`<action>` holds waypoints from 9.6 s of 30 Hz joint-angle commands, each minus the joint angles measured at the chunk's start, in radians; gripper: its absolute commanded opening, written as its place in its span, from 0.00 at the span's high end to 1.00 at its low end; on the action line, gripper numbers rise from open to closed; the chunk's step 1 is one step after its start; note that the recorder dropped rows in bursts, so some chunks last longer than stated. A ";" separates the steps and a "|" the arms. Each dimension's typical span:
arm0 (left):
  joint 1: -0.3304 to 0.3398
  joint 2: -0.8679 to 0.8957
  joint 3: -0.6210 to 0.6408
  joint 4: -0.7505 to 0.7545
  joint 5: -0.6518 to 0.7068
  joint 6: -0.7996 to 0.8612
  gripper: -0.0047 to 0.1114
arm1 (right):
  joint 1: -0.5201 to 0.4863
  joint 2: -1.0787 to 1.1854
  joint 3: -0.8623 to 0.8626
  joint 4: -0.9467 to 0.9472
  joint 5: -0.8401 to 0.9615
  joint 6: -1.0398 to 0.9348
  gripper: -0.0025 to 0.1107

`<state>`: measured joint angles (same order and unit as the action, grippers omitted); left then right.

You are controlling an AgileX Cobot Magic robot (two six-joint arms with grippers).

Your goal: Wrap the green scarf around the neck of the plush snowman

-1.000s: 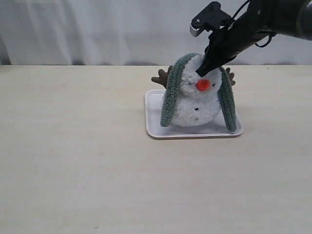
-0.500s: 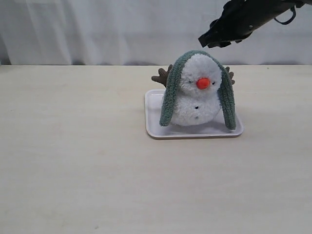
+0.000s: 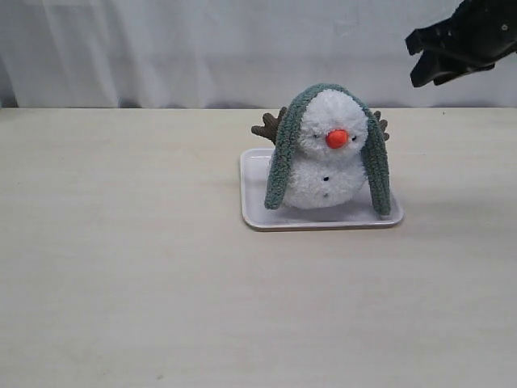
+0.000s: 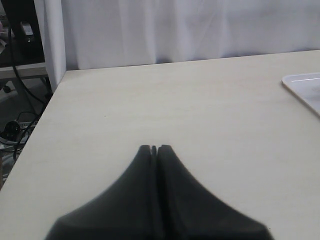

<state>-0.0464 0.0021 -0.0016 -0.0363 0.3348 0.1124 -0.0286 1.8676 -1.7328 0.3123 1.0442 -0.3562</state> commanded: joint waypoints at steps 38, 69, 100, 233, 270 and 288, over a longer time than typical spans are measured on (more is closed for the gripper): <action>0.001 -0.002 0.002 -0.002 -0.010 -0.002 0.96 | -0.015 0.140 0.295 0.407 -0.292 -0.680 0.57; 0.001 -0.002 0.002 -0.002 -0.012 -0.002 0.96 | -0.003 0.149 0.183 0.243 -0.127 -0.165 0.94; 0.001 -0.002 0.002 -0.002 -0.010 -0.002 0.96 | 0.160 0.164 0.024 -0.030 0.019 0.003 0.58; 0.001 -0.002 0.002 -0.002 -0.011 -0.002 0.96 | 0.575 0.322 0.074 -0.517 -0.365 0.581 0.71; 0.001 -0.002 0.002 -0.002 -0.012 -0.002 0.96 | 0.654 0.334 0.293 -1.106 -0.726 1.570 0.41; 0.001 -0.002 0.002 -0.002 -0.012 -0.002 0.96 | 0.599 0.359 0.291 -1.106 -0.875 1.611 0.48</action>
<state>-0.0464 0.0021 -0.0016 -0.0363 0.3347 0.1125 0.5761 2.2210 -1.4402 -0.7898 0.1830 1.2648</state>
